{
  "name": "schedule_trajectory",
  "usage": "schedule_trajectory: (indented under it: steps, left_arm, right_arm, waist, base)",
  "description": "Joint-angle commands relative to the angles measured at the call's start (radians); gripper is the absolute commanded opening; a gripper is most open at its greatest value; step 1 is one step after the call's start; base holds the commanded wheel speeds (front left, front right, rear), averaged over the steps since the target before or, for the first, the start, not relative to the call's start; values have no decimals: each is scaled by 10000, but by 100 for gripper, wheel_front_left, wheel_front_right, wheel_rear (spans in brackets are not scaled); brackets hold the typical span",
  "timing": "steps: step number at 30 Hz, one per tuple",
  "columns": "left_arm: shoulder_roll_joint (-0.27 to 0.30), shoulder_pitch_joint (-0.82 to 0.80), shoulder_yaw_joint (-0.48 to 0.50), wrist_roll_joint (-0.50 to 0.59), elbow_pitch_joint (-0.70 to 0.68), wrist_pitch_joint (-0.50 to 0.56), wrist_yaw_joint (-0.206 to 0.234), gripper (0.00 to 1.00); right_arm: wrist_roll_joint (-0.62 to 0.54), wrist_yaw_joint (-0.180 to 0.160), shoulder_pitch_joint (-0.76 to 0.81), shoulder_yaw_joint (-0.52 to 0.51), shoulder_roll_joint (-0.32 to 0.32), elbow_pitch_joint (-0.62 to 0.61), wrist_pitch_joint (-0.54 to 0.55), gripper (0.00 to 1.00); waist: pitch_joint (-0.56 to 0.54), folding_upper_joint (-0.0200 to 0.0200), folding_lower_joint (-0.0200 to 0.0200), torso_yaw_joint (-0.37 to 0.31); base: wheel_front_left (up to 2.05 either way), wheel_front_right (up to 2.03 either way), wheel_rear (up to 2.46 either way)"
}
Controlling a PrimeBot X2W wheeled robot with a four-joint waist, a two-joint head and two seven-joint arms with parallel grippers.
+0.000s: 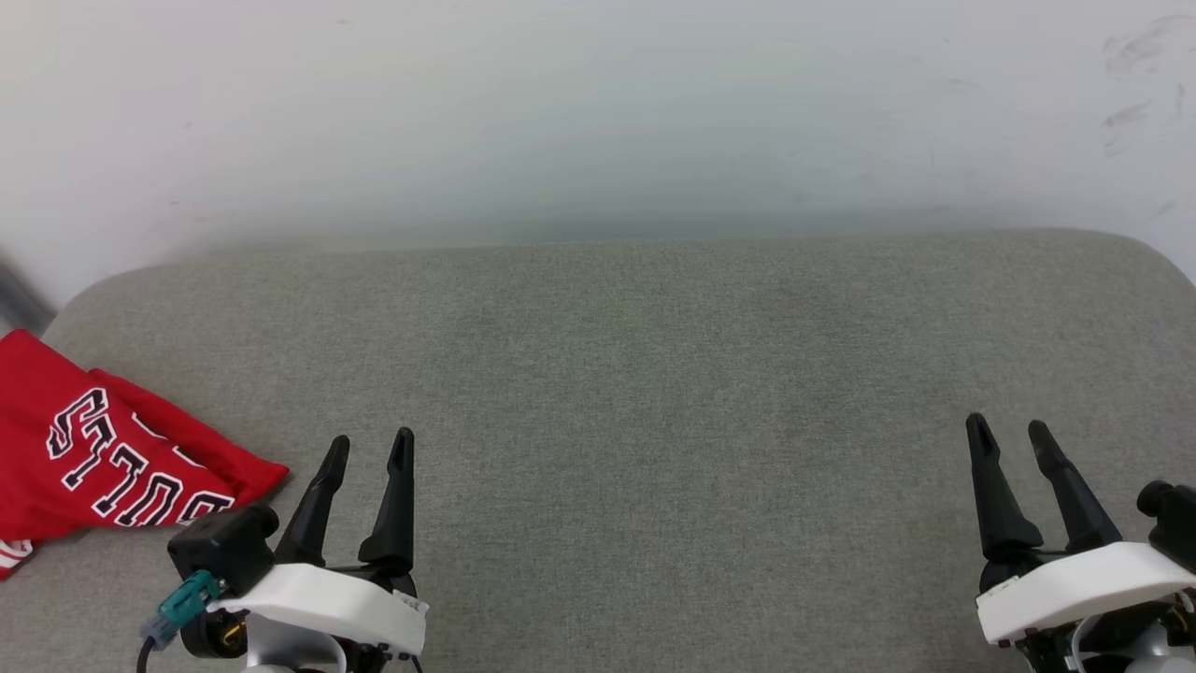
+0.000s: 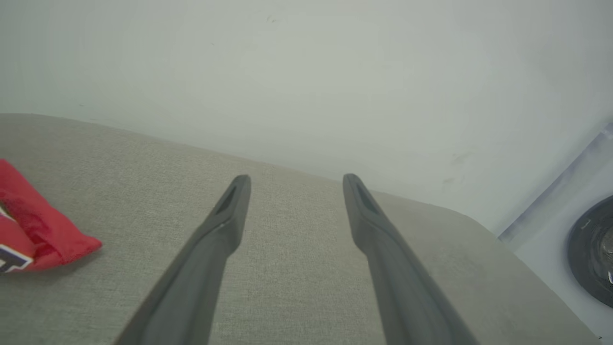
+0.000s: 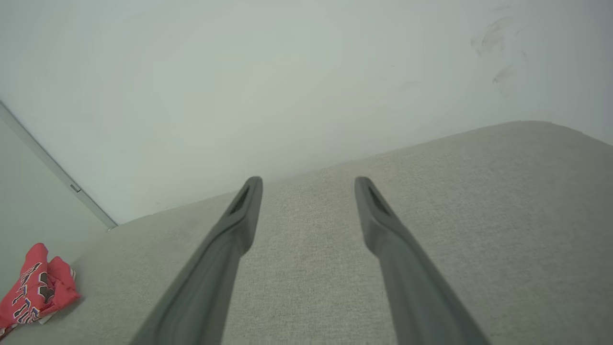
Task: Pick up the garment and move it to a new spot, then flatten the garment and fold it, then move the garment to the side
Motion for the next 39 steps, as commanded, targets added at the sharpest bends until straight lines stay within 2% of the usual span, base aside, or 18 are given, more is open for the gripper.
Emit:
schedule_trajectory:
  steps: [1, 14, 23, 39]
  left_arm:
    - [114, -12, -36, 351, -67, -104, 45, 100]
    - [281, 73, -247, 1677, 50, -426, 286, 100]
    - [173, 16, -269, 2424, 482, -665, 376, 100]
    - [-34, -93, -138, 3440, 878, -981, 424, 100]
  right_arm:
    - [-302, 0, 12, -40, -14, -156, 38, 100]
    - [-1742, 0, 183, -49, 98, -377, 171, 100]
    - [-2648, 0, 225, -84, 201, -503, 68, 100]
    - [-3510, 0, 155, -81, 390, -409, -176, 100]
  waist:
    - [-6, 0, 0, -1]
    - [-48, 0, 0, -32]
    - [-61, 0, 0, -6]
    - [-41, 0, 0, 23]
  base:
    - [0, 0, 0]
    - [0, 0, 0]
    - [0, 0, 0]
    - [0, 0, 0]
